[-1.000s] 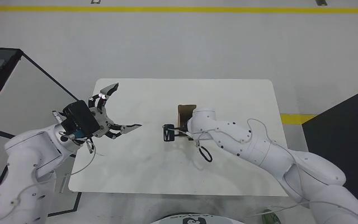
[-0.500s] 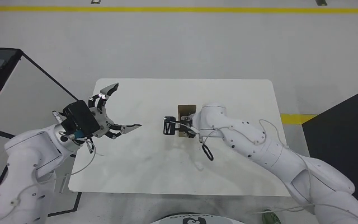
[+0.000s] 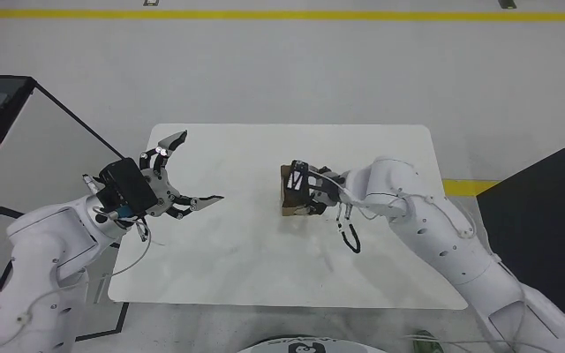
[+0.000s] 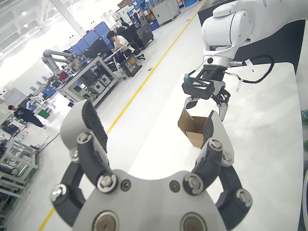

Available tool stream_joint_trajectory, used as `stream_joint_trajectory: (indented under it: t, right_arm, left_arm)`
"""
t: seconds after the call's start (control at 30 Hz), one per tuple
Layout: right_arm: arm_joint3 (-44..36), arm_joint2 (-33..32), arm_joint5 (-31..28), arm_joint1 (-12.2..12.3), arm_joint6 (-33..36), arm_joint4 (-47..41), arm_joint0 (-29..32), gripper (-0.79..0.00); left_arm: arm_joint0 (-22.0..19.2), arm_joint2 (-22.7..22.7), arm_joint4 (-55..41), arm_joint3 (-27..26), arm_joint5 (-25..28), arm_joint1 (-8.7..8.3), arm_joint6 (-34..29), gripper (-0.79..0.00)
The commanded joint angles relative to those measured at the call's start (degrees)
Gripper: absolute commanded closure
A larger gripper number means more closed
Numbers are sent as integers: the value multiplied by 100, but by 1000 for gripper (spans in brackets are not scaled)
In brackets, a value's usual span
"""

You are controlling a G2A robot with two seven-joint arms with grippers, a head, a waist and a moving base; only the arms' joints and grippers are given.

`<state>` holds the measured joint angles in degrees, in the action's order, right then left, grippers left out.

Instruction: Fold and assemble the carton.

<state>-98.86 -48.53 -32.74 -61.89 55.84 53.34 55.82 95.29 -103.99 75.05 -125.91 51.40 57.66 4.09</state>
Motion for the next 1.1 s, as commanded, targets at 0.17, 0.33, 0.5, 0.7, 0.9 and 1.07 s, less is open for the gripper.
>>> stream_joint_trajectory:
  t: [0.17,0.33,0.5,0.7,0.9,1.07]
  right_arm:
    - [23,-14,27,0,-49,-42,23,-785]
    - [315,-629,-125,99,-616,-1253,346,-785]
    - [650,-1170,-241,221,-405,-2800,623,-785]
    - [834,-1355,-183,263,-264,-3616,729,-785]
    - [834,-1355,-183,263,-264,-3616,729,-785]
    - [1063,-1387,57,257,-351,-4188,827,-785]
  left_arm:
    - [0,0,0,0,0,0,0,-785]
    - [0,0,0,0,0,0,0,-785]
    - [0,0,0,0,0,0,0,-785]
    - [0,0,0,0,0,0,0,-785]
    - [0,0,0,0,0,0,0,-785]
    - [-1,133,-1,-41,-94,-4,-376,-785]
